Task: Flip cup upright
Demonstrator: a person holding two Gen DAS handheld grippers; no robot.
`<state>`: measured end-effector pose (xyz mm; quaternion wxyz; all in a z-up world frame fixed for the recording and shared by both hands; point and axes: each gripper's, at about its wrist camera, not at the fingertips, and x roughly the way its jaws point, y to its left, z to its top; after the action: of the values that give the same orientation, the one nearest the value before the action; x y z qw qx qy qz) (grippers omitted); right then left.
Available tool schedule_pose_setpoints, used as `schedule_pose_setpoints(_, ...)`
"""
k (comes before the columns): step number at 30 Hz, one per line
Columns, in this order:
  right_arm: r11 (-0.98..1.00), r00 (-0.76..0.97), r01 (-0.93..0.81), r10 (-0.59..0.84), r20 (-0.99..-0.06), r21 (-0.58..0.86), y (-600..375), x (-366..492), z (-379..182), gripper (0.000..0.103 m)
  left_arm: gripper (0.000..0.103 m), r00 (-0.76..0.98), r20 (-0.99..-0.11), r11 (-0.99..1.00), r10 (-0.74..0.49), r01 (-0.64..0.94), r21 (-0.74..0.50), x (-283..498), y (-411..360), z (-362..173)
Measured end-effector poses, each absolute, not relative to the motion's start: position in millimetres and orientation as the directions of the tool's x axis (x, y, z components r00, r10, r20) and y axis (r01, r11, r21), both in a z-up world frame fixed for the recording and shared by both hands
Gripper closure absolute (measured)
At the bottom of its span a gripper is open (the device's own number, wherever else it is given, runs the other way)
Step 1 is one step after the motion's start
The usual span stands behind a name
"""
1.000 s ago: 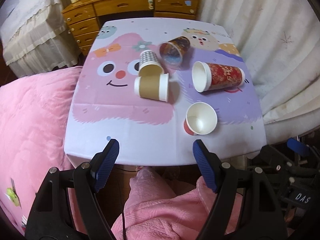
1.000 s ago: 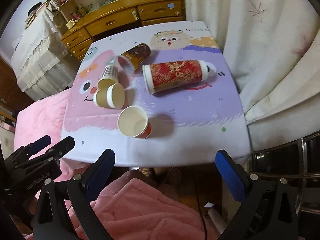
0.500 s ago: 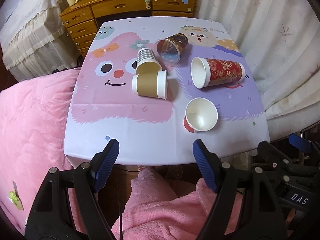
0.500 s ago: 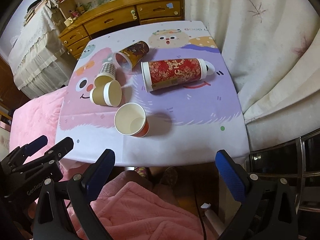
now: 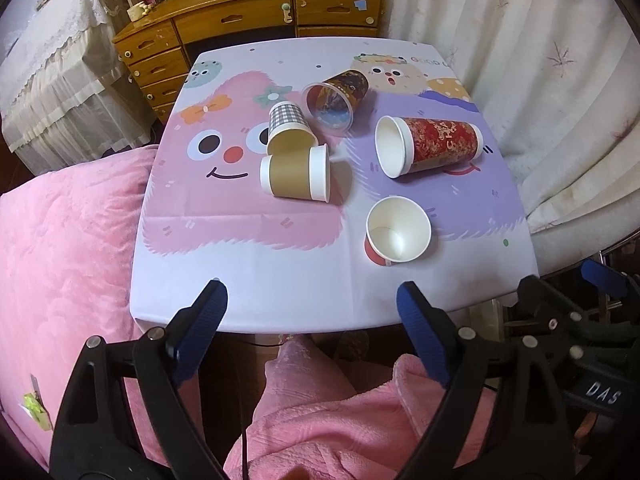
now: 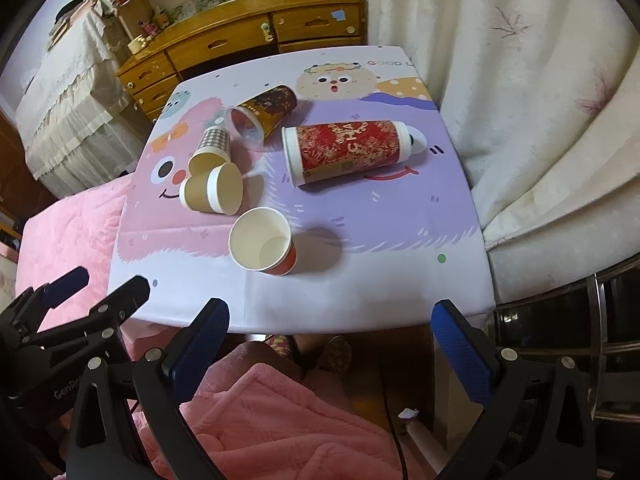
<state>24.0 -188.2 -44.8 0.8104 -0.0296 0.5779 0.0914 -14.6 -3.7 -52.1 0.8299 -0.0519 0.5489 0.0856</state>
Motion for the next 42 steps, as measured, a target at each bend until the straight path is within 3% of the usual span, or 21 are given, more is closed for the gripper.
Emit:
schedule_pose_setpoints(8, 0.983, 0.328, -0.173, 0.107, -0.938, 0.052, -194.0, 22.8, -40.1, 0.000, 0.016, 0.384, -0.919, 0.981, 0.088, -0.192, 0.014, -14.9, -4.5, -51.6)
schedule_pose_setpoints(11, 0.983, 0.339, -0.180, 0.099, -0.936, 0.039, -193.6, 21.8, -37.2, 0.000, 0.001, 0.384, -0.919, 0.981, 0.089, -0.196, 0.013, -15.2, -4.3, -52.6)
schedule_pose_setpoints(42, 0.975, 0.352, -0.221, 0.096, -0.931, 0.017, -182.2, 21.2, -30.8, 0.000, 0.001, 0.380, -0.919, 0.973, 0.109, -0.232, 0.020, -16.7, 1.1, -52.1)
